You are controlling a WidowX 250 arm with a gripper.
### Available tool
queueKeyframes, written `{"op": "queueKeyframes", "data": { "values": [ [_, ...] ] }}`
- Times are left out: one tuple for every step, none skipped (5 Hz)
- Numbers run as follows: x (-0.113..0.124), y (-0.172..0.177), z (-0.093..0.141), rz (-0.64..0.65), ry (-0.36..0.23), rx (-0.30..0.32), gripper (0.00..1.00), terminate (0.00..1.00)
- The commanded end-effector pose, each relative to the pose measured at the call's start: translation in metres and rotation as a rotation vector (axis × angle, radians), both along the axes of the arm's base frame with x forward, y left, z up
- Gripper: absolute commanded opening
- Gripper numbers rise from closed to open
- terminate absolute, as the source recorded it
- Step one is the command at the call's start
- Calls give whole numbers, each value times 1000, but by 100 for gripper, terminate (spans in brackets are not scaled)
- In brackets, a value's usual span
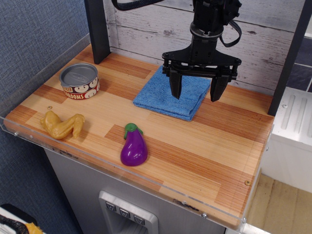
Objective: Move the blue square object to the far edge of the table.
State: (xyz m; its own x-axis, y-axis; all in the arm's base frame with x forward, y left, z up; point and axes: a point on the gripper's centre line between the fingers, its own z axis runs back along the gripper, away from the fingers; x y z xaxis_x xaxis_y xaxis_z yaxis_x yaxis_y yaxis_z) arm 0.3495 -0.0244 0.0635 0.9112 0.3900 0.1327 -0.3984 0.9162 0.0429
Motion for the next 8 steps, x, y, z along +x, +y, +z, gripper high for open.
{"op": "queueKeyframes", "data": {
  "values": [
    [0, 0, 0, 0, 0, 0, 100, 0],
    [12, 21, -3, 77, -29, -16, 100, 0],
    [20, 38, -4, 98, -28, 36, 100, 0],
    [28, 59, -4, 145, -33, 76, 0, 0],
    [35, 69, -7, 128, -43, 85, 0, 0],
    [45, 81, -14, 124, -36, 157, 0, 0],
    [52, 81, -26, 58, -56, 111, 0, 0],
    [53, 78, -33, 26, -92, 76, 0, 0]
  ]
}}
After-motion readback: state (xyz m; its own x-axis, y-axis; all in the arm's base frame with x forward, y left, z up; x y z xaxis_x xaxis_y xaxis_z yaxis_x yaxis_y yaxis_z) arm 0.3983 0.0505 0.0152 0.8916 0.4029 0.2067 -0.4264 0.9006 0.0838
